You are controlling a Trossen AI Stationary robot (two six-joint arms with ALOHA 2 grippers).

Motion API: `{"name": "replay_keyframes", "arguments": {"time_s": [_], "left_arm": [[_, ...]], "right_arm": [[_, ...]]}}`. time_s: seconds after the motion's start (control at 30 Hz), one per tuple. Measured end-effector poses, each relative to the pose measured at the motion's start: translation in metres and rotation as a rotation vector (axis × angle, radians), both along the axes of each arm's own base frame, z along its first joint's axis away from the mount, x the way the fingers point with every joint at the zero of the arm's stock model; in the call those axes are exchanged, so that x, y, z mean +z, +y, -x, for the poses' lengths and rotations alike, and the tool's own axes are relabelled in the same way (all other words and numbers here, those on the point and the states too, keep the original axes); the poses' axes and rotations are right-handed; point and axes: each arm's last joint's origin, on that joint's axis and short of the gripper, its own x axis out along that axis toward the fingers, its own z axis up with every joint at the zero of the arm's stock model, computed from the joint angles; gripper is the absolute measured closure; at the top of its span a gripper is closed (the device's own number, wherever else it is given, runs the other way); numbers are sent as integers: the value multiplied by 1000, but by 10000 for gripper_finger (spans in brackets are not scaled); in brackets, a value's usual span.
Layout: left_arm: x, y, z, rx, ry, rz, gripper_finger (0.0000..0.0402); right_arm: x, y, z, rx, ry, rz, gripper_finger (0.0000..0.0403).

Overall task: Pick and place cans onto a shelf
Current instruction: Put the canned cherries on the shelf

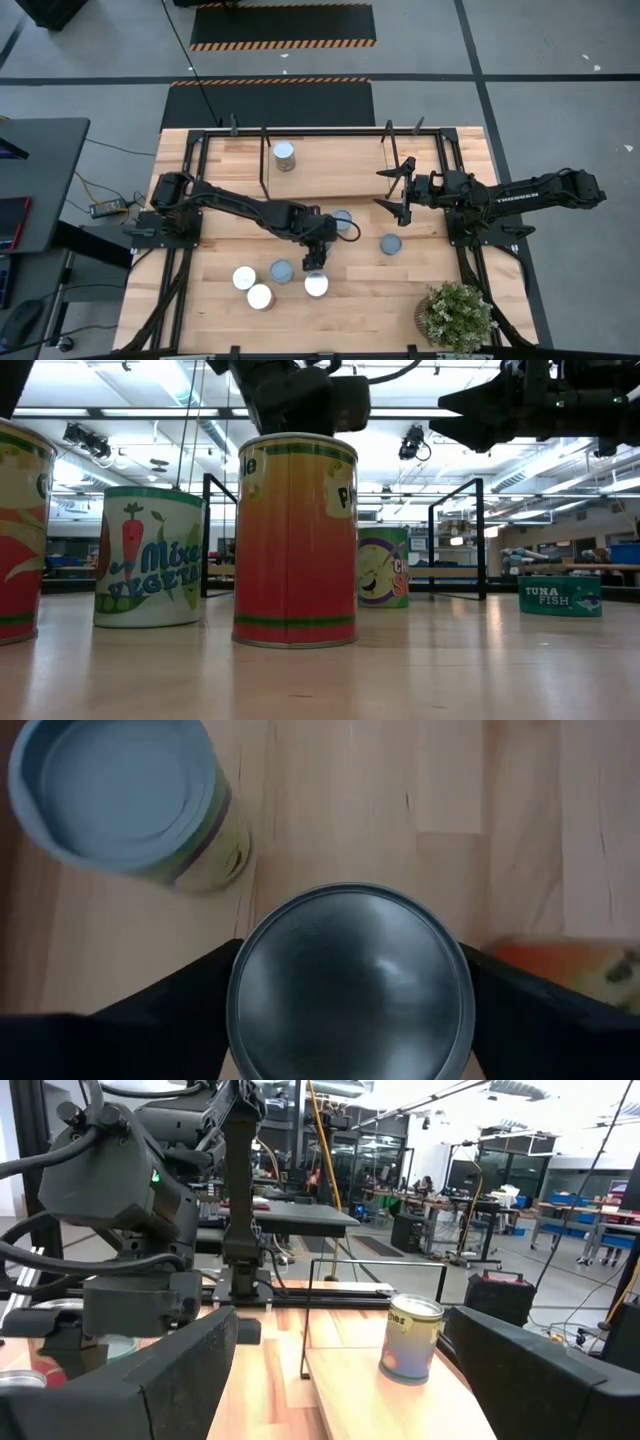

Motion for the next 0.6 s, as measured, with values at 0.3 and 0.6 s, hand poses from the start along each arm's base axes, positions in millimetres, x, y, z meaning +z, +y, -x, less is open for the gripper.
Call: {"name": "replay_keyframes", "arguments": {"time_s": [0.3,0.6], "left_arm": [[46,37,20,117,-65,-40,74],[49,121,34,397,2,-39,74]], "right_arm": [[0,0,0,0,-2,-4,31],[-1,0,-1,0,-2,-6,31]]}}
